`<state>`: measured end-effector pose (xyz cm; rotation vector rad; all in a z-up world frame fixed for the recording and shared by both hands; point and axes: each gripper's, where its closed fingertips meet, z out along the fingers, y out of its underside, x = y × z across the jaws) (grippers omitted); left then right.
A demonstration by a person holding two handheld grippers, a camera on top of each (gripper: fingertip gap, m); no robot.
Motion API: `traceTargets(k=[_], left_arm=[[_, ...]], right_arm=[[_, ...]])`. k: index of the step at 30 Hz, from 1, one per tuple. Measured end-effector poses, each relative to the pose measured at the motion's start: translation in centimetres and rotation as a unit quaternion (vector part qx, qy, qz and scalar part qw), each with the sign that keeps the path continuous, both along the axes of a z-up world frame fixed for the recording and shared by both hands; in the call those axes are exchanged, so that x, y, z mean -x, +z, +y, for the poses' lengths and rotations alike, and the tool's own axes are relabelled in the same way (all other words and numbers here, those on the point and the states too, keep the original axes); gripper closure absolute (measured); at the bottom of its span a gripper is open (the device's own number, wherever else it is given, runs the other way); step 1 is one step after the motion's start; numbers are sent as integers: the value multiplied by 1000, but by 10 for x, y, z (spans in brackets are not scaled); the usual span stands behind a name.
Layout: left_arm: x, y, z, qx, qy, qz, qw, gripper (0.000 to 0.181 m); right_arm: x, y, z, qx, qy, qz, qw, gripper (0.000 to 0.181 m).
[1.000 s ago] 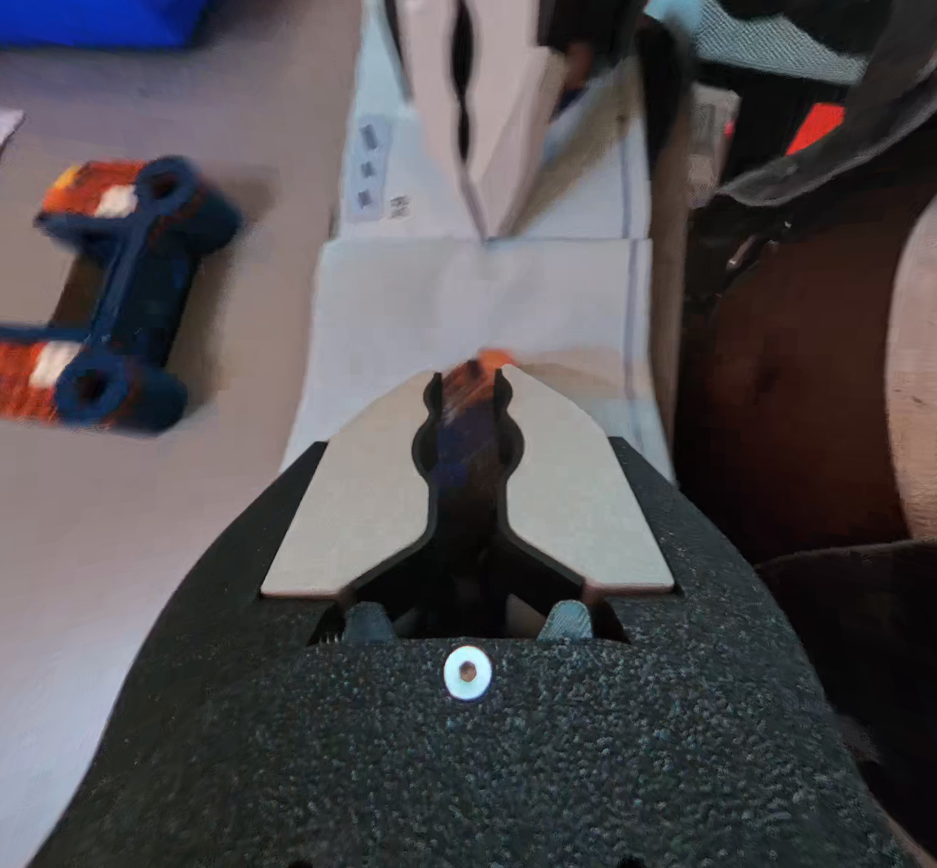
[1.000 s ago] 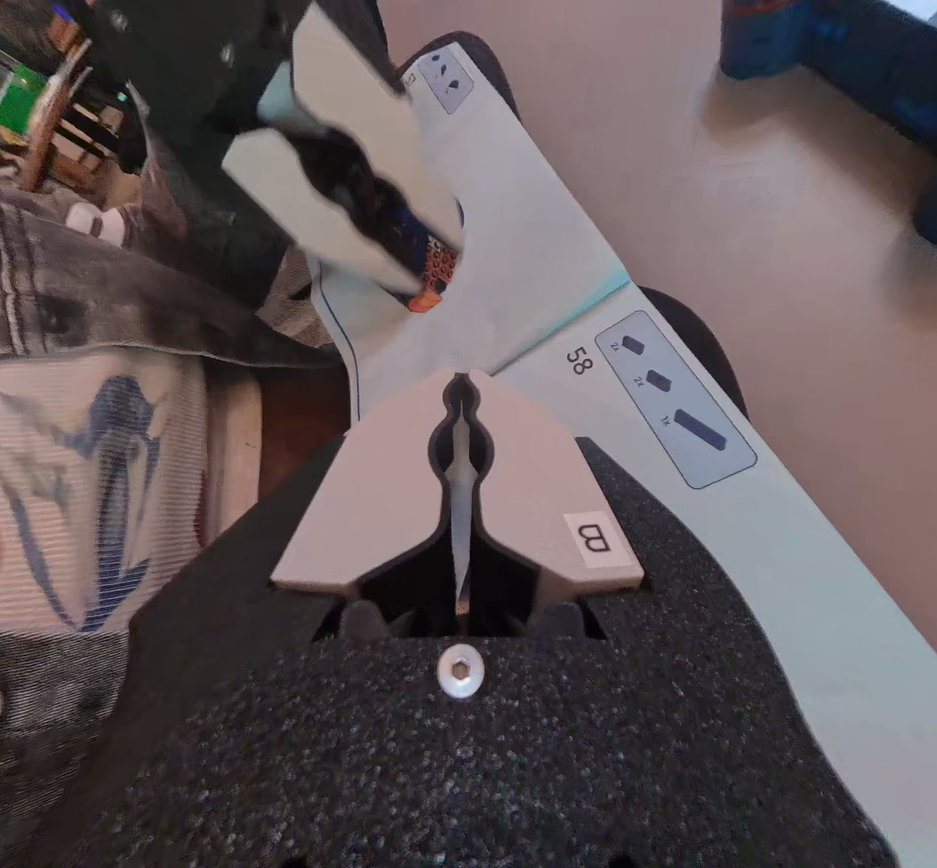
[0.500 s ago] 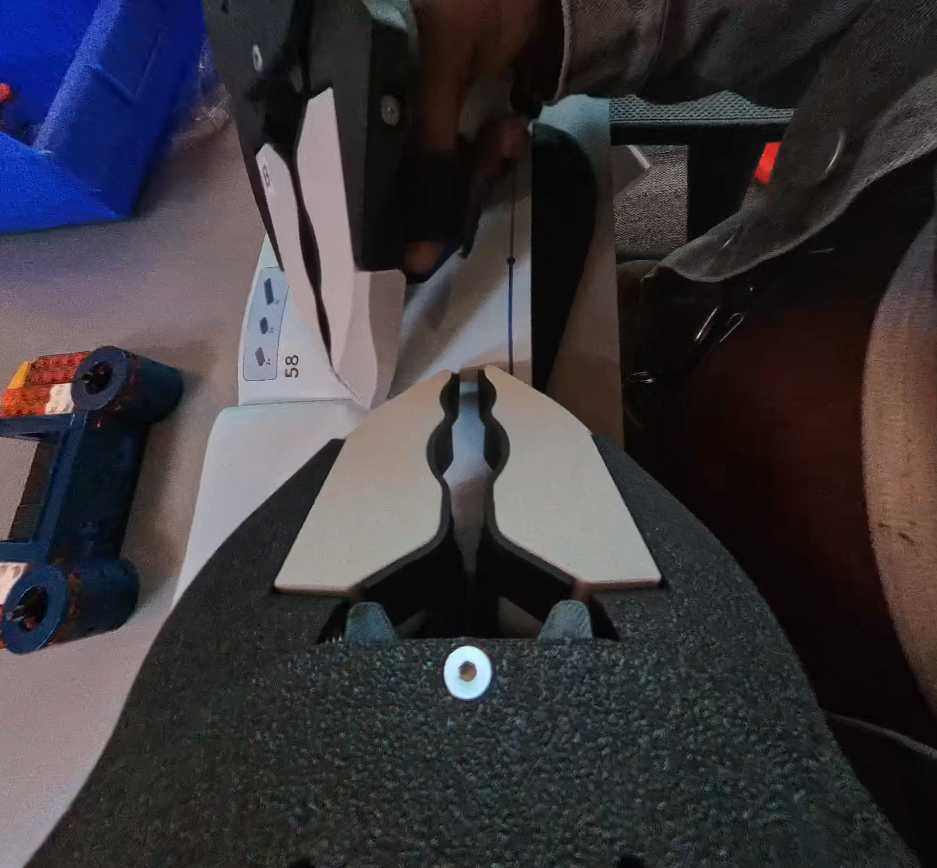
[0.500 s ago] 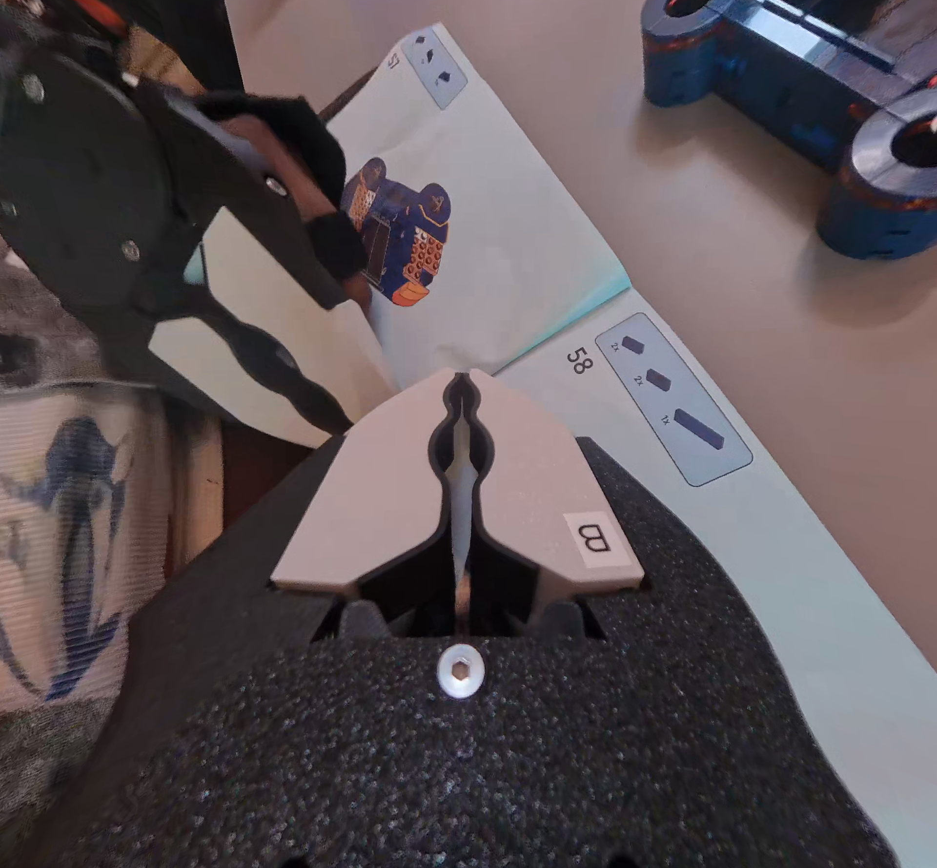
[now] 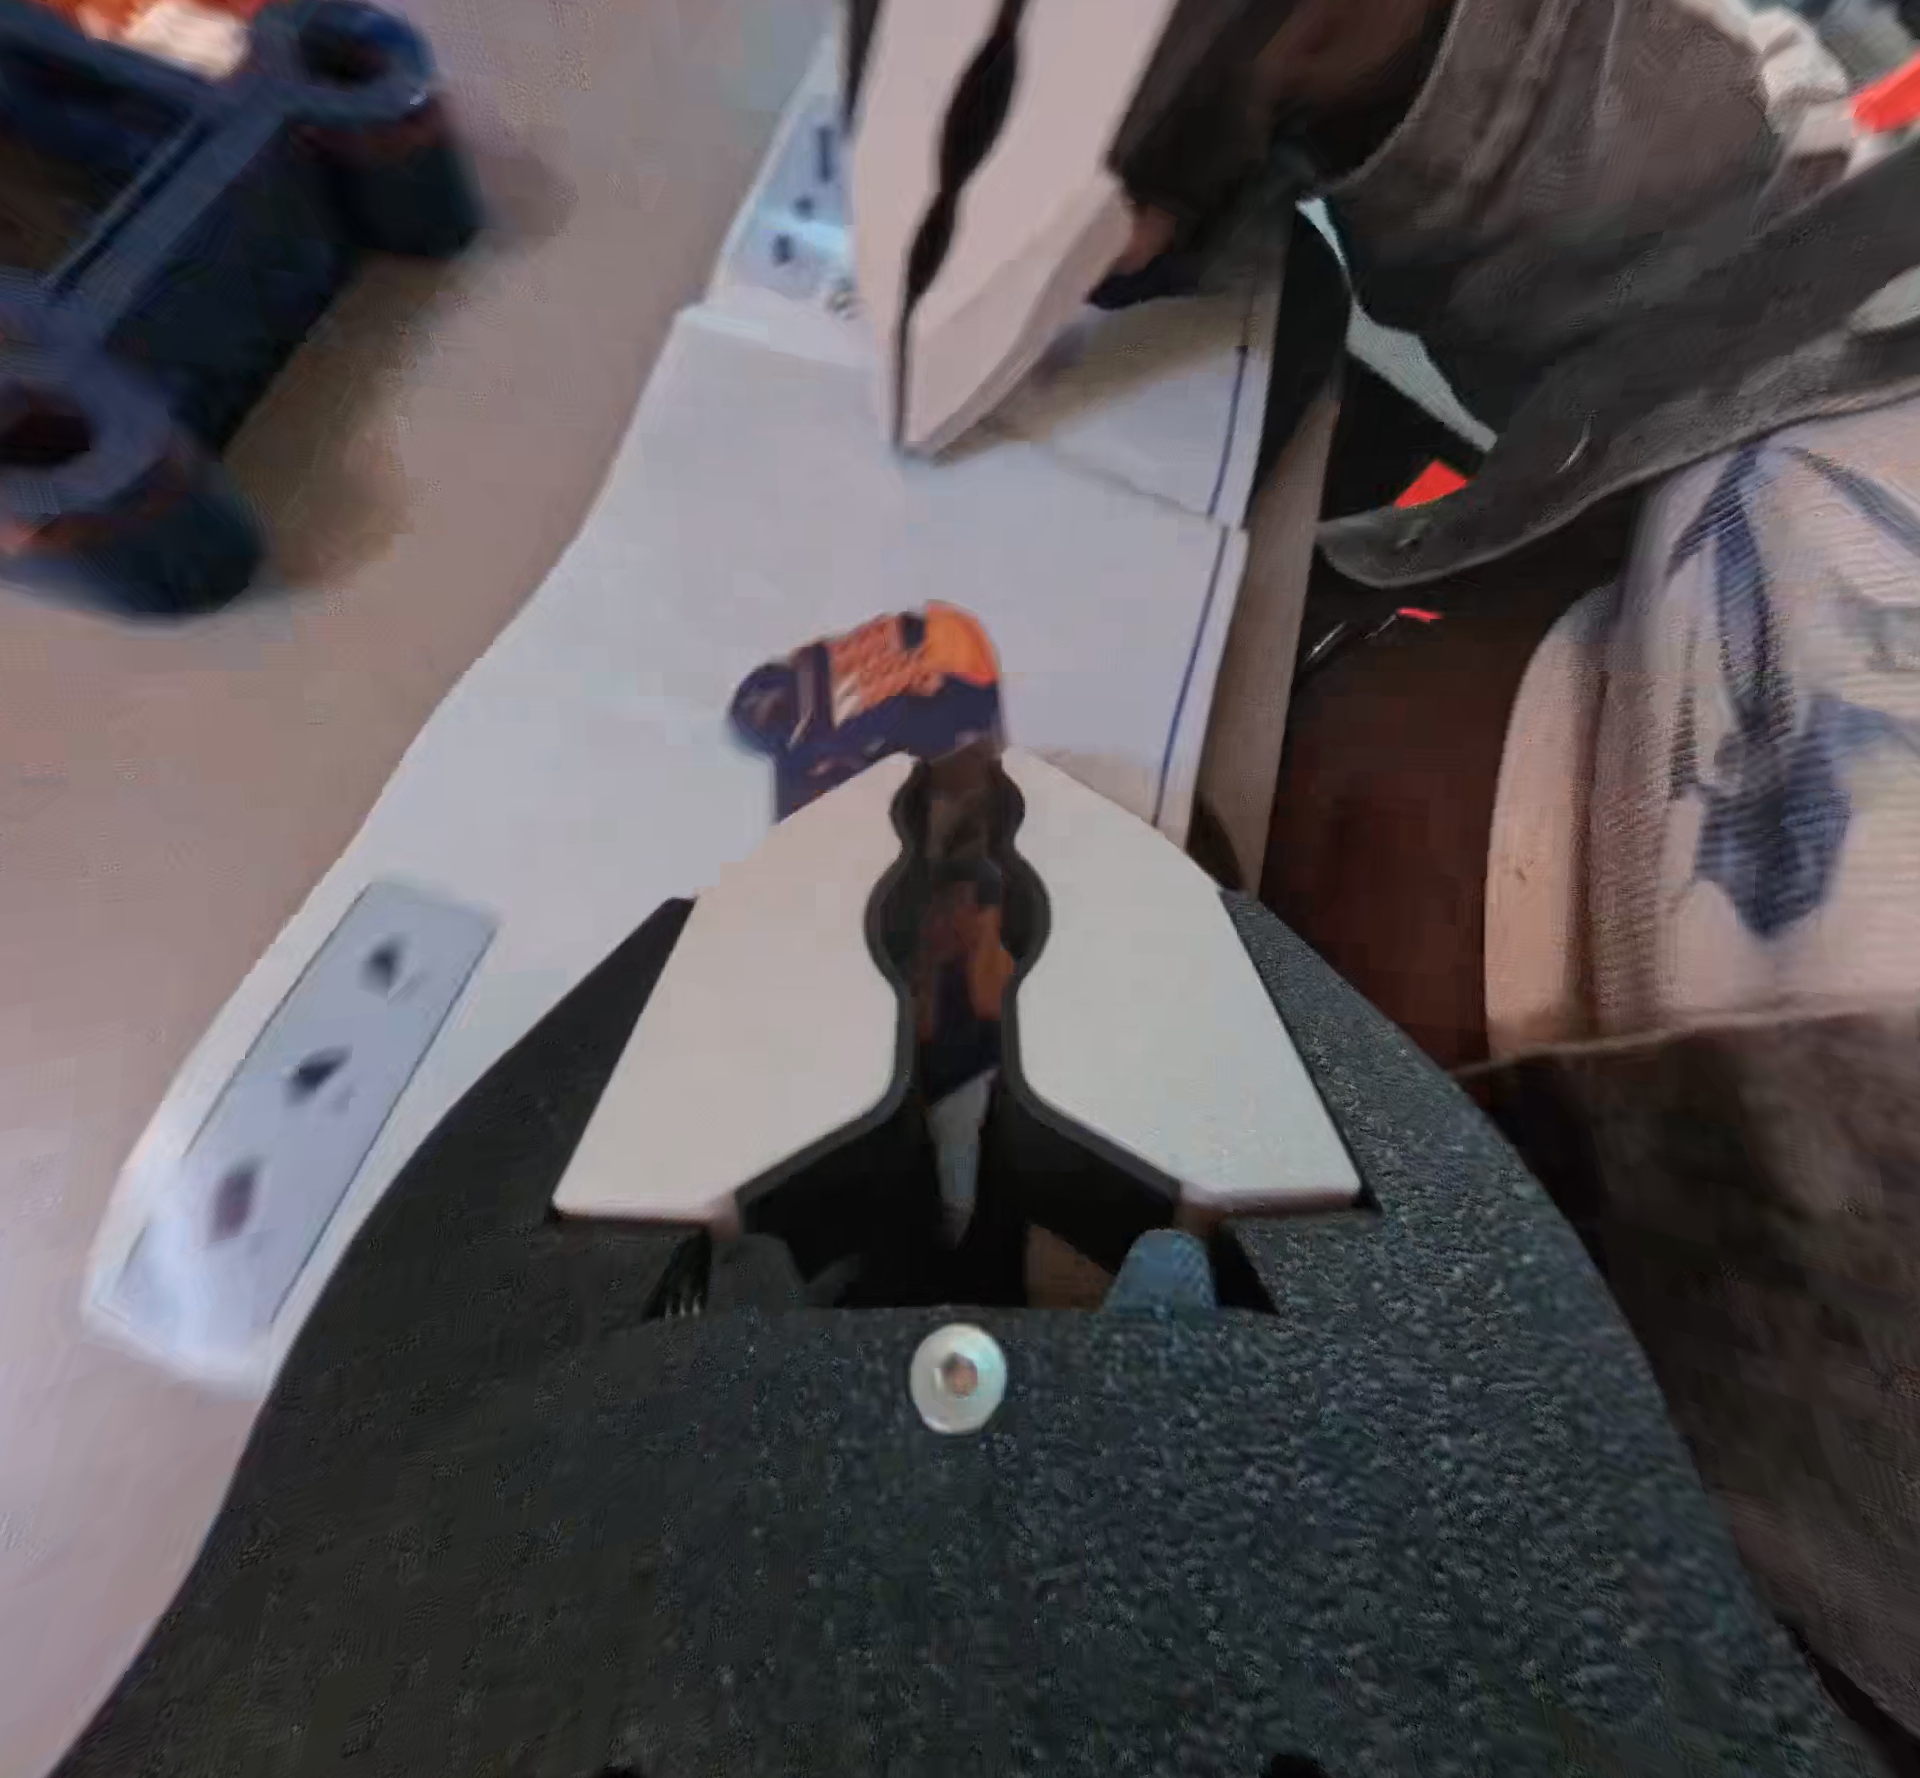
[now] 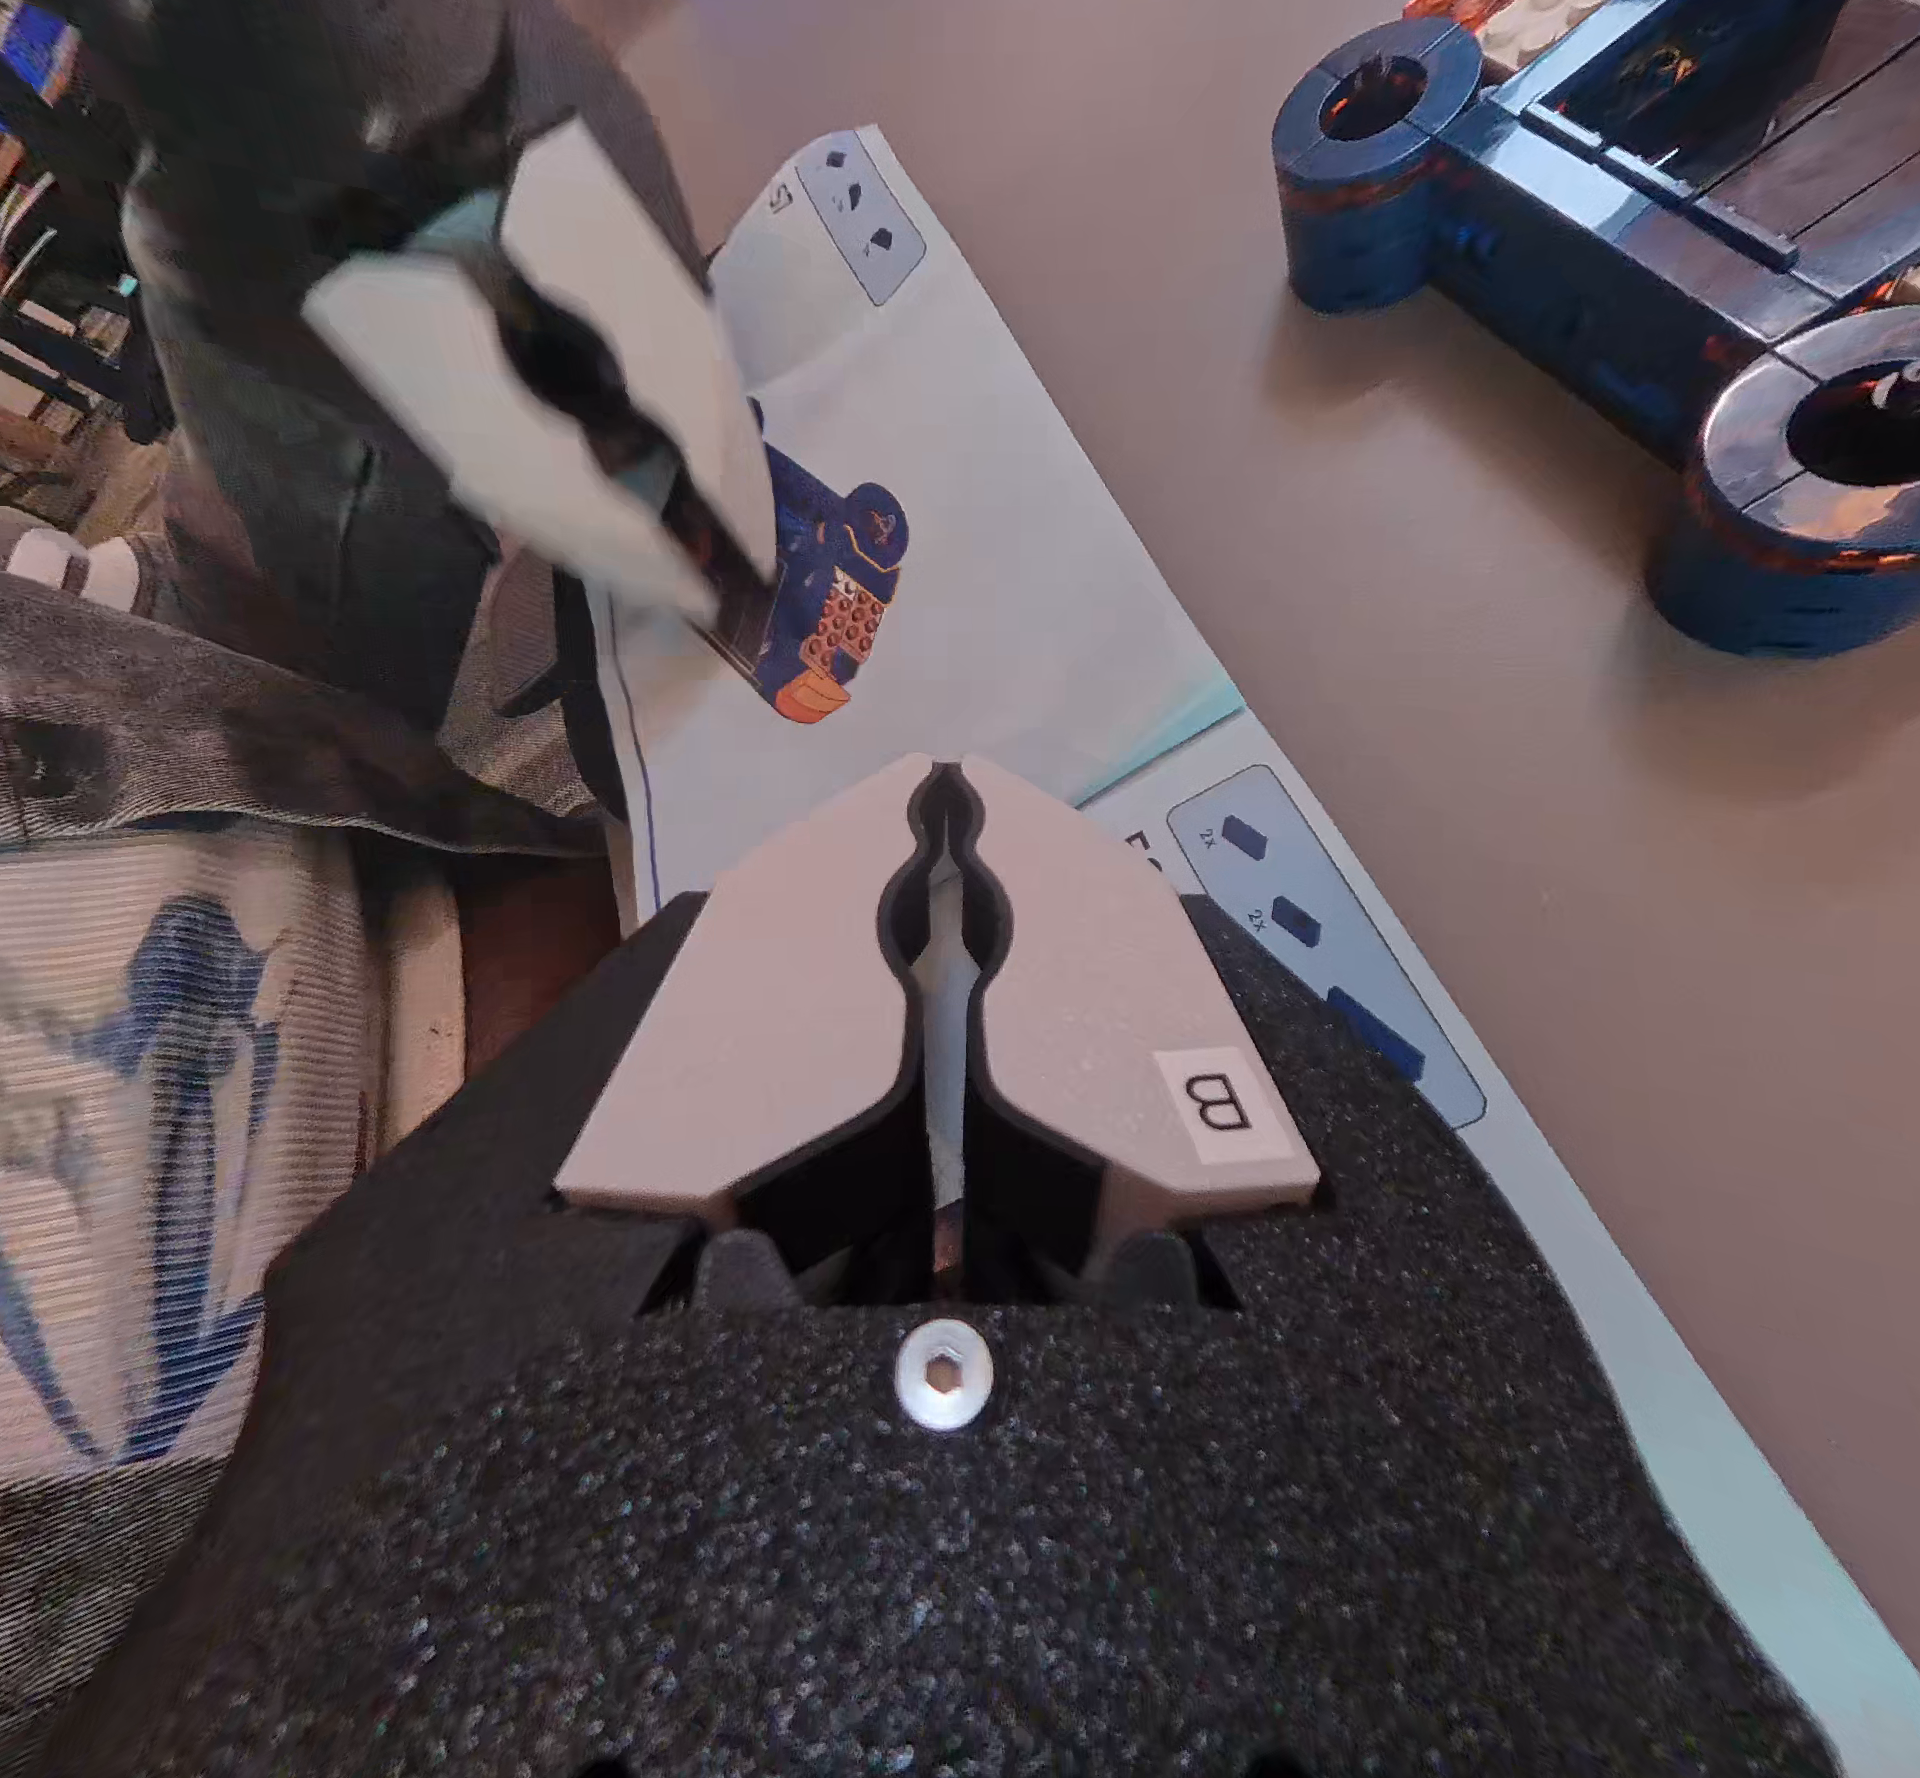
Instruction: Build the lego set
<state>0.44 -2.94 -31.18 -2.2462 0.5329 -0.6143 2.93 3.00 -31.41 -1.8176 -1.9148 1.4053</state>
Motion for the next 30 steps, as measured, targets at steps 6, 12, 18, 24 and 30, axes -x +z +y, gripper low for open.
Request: traceTargets(k=[6,12,18,24,30], left_arm=[[169,5,-27,-25,294,107,949,164],[155,85,-3,-275,234,186,914,151],[90,62,20,-251,74,216,940,137],[68,22,37,-119,-2,148,982,120],[40,-7,30,44,-122,37,991,137]], right_arm=[[0,-1,1,-16,-6,0,1000,181],[-3,7,-8,-46,37,35,998,162],[-11,33,-8,-193,63,144,969,116],[-27,18,7,-227,73,90,967,81],[-44,-12,-2,-263,129,24,956,42]])
